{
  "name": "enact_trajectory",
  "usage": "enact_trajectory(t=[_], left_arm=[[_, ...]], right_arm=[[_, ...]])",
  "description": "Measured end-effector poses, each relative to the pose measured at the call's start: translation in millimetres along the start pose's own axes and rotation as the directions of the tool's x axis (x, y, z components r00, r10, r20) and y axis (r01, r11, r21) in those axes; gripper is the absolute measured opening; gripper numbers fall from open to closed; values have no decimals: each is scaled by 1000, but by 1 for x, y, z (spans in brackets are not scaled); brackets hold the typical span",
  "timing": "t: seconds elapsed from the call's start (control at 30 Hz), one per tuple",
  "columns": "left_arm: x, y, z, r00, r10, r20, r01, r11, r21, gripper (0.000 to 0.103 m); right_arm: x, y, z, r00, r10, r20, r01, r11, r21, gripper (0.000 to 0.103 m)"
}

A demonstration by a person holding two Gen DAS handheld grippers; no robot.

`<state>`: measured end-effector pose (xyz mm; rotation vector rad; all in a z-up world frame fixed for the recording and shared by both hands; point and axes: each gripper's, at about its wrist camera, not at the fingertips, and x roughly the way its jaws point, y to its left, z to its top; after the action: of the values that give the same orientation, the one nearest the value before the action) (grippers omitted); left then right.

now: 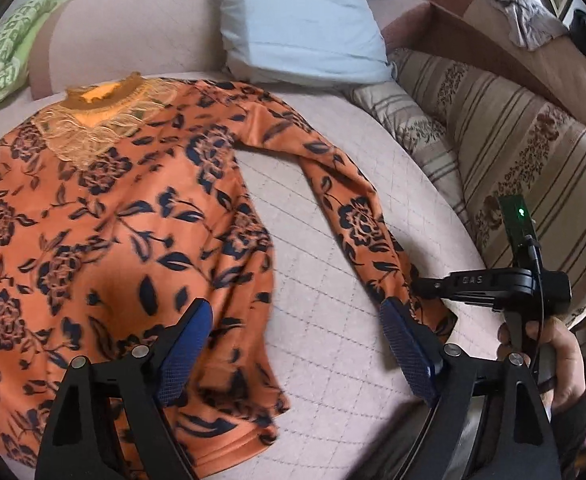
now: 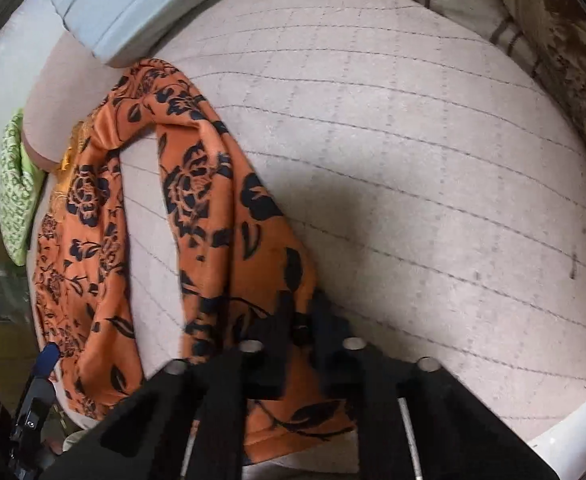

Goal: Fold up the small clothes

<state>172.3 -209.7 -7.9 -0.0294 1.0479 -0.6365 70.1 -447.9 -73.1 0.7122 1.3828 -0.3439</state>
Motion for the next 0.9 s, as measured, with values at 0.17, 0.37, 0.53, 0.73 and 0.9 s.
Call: enact_trajectory(t=[0.17,0.37,0.53,0.73,0.9], left_arm=[[-51,32,9,997,-1,75,3,1000,-22,85],[-106,99,22,986,10,168,5,996,-87,85],[-137,171,20,976,57,212,-23,987,-162,86],[-140,261,-2,968,204,144,-135,913,-386,85],[-127,297,-13,976,205,72,-150,876,-458,85]], right_arm=[[-65,42,-13,977,84,194,-79,996,-33,6],[-160,170,-39,877,205,434,-98,962,-256,4],[-174,283,-63,839,317,443,-72,871,-486,3],[-76,390,-94,881,443,165,-225,700,-678,3],[40,411,-126,895,441,-65,-352,610,-710,10]])
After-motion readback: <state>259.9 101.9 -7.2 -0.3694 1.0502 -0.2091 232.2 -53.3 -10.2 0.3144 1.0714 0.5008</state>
